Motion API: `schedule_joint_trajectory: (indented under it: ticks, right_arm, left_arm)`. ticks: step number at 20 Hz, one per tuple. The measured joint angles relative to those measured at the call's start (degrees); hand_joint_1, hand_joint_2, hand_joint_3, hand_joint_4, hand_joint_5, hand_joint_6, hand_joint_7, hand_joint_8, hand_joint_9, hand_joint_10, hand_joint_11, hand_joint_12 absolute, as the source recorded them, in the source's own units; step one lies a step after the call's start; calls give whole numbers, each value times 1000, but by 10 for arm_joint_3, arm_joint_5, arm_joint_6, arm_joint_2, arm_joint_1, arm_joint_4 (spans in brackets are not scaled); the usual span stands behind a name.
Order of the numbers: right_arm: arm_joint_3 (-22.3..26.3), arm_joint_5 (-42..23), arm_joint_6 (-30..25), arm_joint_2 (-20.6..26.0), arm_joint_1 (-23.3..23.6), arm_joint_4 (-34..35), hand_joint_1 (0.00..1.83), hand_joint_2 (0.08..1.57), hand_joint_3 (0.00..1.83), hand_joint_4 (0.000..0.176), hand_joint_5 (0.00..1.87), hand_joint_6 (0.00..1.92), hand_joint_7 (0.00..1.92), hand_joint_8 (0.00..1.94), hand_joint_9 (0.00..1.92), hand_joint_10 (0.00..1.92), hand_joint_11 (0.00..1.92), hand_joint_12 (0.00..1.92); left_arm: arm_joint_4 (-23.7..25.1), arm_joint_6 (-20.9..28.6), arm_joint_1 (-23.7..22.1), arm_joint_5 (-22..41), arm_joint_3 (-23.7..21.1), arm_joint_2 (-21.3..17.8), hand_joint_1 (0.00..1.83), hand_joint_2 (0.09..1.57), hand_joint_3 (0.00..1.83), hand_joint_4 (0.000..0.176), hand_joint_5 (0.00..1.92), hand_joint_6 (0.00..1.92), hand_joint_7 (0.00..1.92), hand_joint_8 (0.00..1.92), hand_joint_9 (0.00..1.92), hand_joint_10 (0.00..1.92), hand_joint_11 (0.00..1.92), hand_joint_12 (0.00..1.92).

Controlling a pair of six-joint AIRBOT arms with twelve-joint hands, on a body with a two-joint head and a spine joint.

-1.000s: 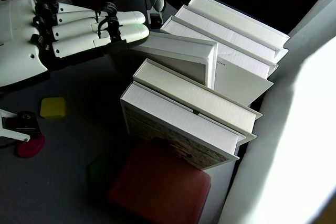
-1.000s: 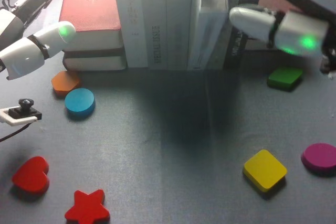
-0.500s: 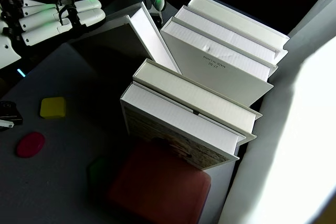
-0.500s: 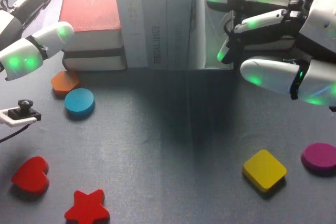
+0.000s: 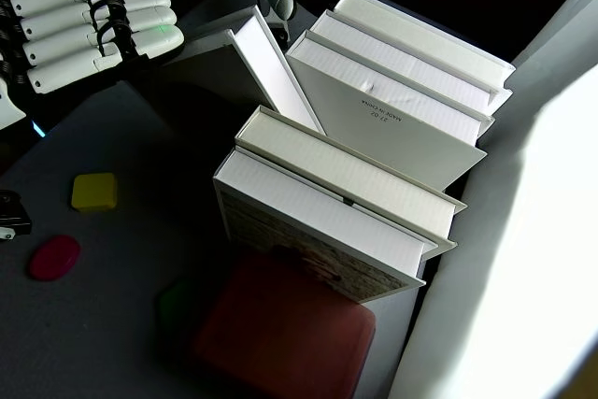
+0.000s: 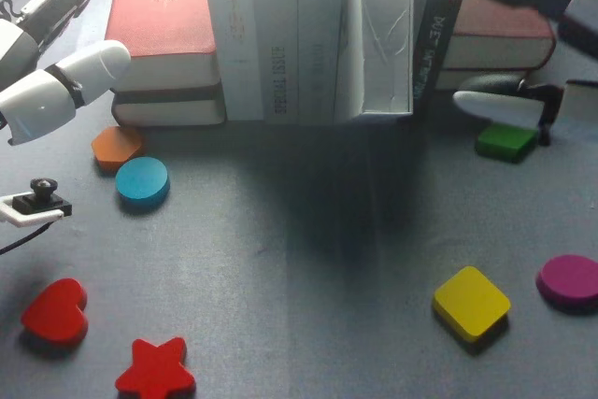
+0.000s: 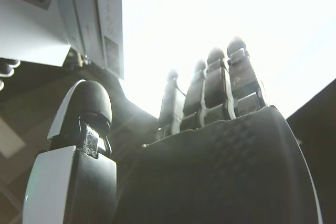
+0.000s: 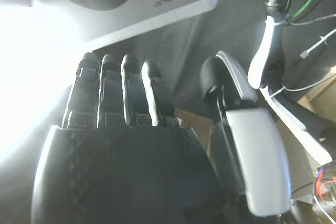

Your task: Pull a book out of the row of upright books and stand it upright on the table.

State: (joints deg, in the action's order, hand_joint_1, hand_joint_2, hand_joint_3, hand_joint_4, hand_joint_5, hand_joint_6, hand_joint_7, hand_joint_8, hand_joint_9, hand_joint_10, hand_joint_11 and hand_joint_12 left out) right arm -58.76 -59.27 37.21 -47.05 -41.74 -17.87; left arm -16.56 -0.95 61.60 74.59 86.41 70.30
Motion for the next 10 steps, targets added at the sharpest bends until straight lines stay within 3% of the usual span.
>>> schedule_joint_trajectory:
  ticks: [2,3,6,7,8,9,10]
  right_arm:
    - [-6,17,-9,4,20,-25,936,1124,0,161,0,0,0,0,0,0,0,0]
    - [-7,28,-16,4,31,-37,951,1112,0,156,0,0,0,0,0,0,0,0]
    - [-14,85,-55,4,91,-123,962,1101,0,163,0,0,0,0,0,0,5,2]
    - [-14,101,-66,4,111,-151,1017,1063,0,173,0,0,0,0,0,0,0,0]
    - [-14,127,-80,4,143,-197,1165,1034,0,76,0,0,0,0,0,0,0,0]
    - [-13,148,-92,4,160,-231,1171,1033,0,69,0,0,0,0,0,0,0,0]
    - [-9,179,-110,3,191,-285,1129,1042,0,99,0,0,0,0,0,0,0,0]
  left_arm:
    - [0,0,1,0,0,0,358,1372,2,61,94,3,0,0,0,0,0,0]
    - [0,0,1,0,0,0,368,1372,2,61,95,3,0,0,0,0,0,0]
    - [-4,0,1,0,0,0,370,1371,1,59,94,2,0,0,0,0,0,0]
    - [-6,0,4,1,0,0,357,1369,0,66,99,3,0,0,0,0,0,0]
    - [-6,0,5,0,0,0,353,1371,1,73,92,0,0,0,0,0,0,0]
    - [-6,0,5,0,0,0,352,1372,1,73,91,0,0,0,0,0,0,0]
    - [-6,0,5,0,0,0,349,1371,1,61,96,2,0,0,0,0,0,0]
